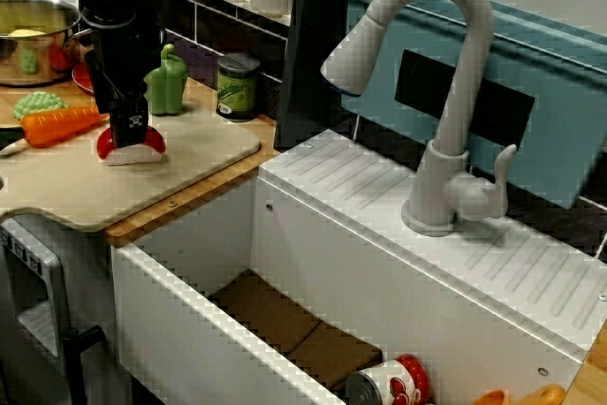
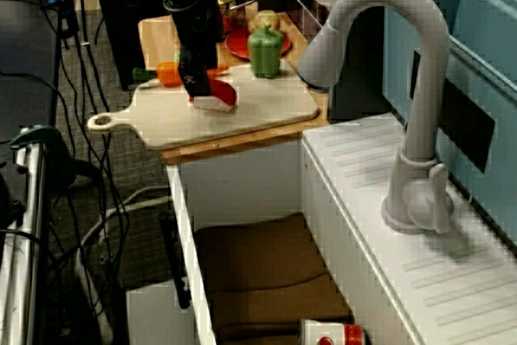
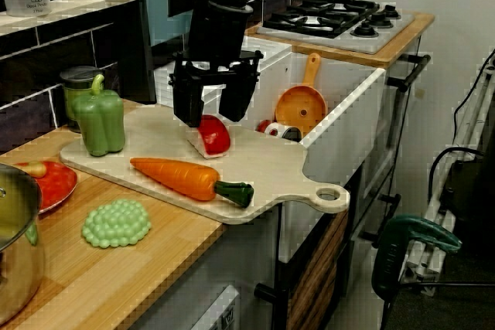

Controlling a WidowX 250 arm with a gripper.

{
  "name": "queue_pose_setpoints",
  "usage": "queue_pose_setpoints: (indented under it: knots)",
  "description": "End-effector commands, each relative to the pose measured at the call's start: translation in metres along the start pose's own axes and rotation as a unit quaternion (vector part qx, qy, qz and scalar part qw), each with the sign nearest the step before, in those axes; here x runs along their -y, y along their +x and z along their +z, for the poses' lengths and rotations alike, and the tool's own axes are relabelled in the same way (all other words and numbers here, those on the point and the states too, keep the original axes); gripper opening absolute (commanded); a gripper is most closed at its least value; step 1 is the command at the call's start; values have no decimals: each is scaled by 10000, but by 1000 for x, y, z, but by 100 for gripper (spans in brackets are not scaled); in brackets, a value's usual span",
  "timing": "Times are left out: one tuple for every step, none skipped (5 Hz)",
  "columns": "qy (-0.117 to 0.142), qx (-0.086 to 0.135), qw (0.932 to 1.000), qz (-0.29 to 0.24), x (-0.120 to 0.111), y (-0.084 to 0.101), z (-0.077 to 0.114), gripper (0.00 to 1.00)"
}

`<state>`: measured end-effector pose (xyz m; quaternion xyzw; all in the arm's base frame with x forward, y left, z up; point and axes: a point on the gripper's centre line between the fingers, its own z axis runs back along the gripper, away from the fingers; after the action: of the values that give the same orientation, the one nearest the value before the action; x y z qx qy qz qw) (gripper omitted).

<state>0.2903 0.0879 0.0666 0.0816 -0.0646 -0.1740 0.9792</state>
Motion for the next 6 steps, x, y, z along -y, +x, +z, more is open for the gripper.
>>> queue_pose_setpoints:
  knots:
    - [-11, -36, 10000, 49, -1, 7, 6, 100]
    - [-6, -129, 9998, 156, -4, 10, 6, 100]
    - [-6, -129, 9998, 156, -4, 10, 6, 100]
    - [-6, -129, 9998, 156, -4, 10, 6, 100]
    - [-6, -129, 9998, 156, -4, 10, 6, 100]
    - [-6, -129, 9998, 156, -4, 10, 6, 100]
